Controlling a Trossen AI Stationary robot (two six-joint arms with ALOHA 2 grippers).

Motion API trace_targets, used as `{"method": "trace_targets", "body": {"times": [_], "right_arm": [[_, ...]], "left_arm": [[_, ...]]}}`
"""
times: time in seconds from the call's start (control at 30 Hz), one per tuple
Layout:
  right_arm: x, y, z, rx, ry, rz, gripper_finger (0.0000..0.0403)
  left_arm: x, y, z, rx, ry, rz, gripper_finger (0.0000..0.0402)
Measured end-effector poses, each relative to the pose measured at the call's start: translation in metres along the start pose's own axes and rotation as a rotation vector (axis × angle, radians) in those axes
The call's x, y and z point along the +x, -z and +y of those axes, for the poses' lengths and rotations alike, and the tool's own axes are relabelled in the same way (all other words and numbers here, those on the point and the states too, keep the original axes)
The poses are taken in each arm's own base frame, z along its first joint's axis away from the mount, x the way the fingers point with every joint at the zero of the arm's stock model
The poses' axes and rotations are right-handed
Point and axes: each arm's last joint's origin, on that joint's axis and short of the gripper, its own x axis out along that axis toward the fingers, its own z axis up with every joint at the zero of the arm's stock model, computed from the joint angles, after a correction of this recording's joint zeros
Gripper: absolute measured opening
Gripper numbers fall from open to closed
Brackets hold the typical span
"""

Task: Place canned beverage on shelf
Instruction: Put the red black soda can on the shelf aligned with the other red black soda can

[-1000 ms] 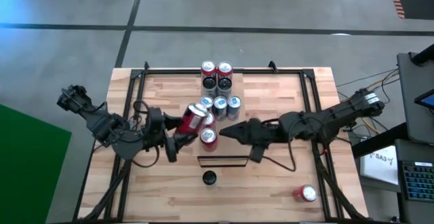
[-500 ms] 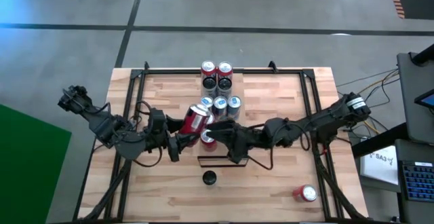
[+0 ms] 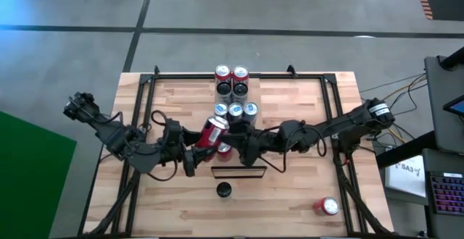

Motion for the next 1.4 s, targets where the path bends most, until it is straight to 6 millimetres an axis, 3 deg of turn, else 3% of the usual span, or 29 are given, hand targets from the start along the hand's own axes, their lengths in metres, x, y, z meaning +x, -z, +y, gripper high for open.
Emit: {"method": "trace_targets", "body": {"times": [0.5,0.73,1.07,1.4], "right_arm": [[0.008,0.000,-0.004,-0.042,0.062,0.000,0.0324],[0.009,-0.002,-0.003,-0.047,0.053,-0.001,0.0281],[0.009,-0.002,-0.003,-0.046,0.042,0.008,0.0280],[0.009,-0.003,-0.001,-0.032,0.026,0.010,0.0280]], "left_arm": [[0.010,0.005,-0.003,0.009,0.028,0.042,0.0301],[0.011,0.006,-0.003,0.017,0.027,0.042,0.0302],[0.010,0.005,-0.003,0.034,0.029,0.045,0.0304],[0.009,0.005,-0.001,0.054,0.021,0.049,0.0331]]}}
